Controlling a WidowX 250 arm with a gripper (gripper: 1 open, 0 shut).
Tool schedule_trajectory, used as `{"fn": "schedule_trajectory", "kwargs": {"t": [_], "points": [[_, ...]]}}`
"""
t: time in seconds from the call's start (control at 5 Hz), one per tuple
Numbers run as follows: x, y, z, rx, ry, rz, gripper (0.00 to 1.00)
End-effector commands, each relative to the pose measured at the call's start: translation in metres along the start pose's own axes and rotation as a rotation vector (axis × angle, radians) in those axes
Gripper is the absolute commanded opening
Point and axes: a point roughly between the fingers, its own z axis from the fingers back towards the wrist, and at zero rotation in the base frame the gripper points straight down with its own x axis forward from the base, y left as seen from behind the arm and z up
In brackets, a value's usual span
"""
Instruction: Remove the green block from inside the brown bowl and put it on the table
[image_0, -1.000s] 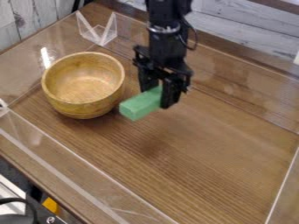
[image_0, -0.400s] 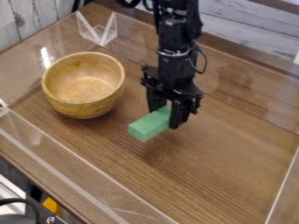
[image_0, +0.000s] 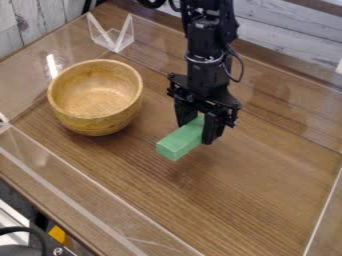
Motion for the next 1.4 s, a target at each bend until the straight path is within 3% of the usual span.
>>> {"fn": "schedule_trajectory", "kwargs": {"t": [0.0, 0.2, 0.4, 0.6, 1.0, 1.2], "points": [[0.006, 0.009, 0.003, 0.006, -0.031, 0.039, 1.00], [0.007, 0.013, 0.014, 0.005, -0.055, 0.066, 1.00], [-0.001, 0.012, 0.027, 0.004, -0.071, 0.050, 1.00], [-0.008, 0.014, 0.050, 0.006, -0.113, 0.028, 1.00], [0.004, 0.015, 0.038, 0.010, -0.155, 0.039, 1.00], [0.005, 0.010, 0.041, 0.009, -0.157, -0.044, 1.00]]}}
